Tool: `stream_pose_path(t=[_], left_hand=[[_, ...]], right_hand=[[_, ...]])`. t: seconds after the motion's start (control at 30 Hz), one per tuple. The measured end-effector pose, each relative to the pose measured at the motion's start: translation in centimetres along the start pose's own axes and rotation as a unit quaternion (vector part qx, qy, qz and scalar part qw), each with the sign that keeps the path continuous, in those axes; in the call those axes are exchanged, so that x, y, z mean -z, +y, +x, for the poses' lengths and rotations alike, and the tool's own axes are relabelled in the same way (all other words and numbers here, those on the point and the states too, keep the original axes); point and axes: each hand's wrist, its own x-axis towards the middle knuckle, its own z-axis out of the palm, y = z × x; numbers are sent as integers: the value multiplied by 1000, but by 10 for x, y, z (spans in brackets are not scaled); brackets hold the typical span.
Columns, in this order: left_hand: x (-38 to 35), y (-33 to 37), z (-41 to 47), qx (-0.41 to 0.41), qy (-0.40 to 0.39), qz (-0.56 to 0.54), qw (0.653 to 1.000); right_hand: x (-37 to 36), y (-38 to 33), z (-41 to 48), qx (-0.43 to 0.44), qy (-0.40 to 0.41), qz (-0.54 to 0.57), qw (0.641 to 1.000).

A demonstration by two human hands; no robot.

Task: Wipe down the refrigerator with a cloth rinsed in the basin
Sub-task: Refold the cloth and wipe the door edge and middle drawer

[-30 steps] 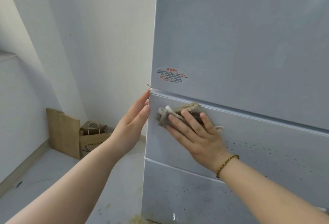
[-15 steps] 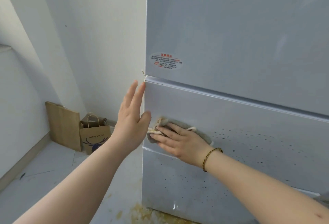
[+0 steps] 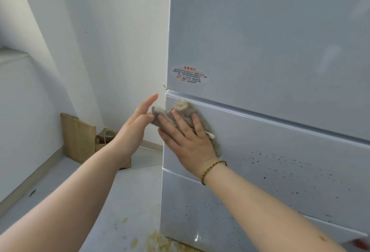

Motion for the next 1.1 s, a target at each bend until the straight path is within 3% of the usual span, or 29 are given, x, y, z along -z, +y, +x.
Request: stream_pose_path(t=[0.13, 0.27, 0.33, 0.43, 0.57, 0.67, 0.8, 0.87, 0.97, 1.03, 1.1], left_hand=[[-10, -14, -4, 50, -45, 30, 997], [-23, -16, -8, 12, 46, 38, 998], [-27, -15, -8, -1, 27, 8, 1000], [-32, -20, -10, -10, 7, -11, 1000], [-34, -22, -14, -15, 15, -15, 1000], [-42, -19, -20, -51, 57, 84, 994], [-52, -23, -28, -146, 104, 300, 937], [-55, -33, -30, -160, 75, 339, 924], [-68, -42, -28, -122, 38, 377, 917], [-73, -41, -28, -103, 19, 389, 915], [-74, -39, -29, -95, 31, 393, 914]], right_hand=[[-6, -11, -31, 111, -77, -29, 990], [0, -7, -75, 239, -189, -30, 952], [4, 0, -88, 261, -222, -23, 939], [17, 22, -84, 214, -184, 8, 959], [31, 51, -67, 24, -37, 33, 998], [25, 39, -70, -49, -5, 9, 999], [-5, -2, -92, 17, -51, -18, 998], [-14, -19, -105, 108, -112, -25, 988], [-13, -26, -114, 235, -262, 2, 936], [-6, -22, -112, 259, -294, 11, 920], [1, -12, -109, 237, -286, 25, 928]])
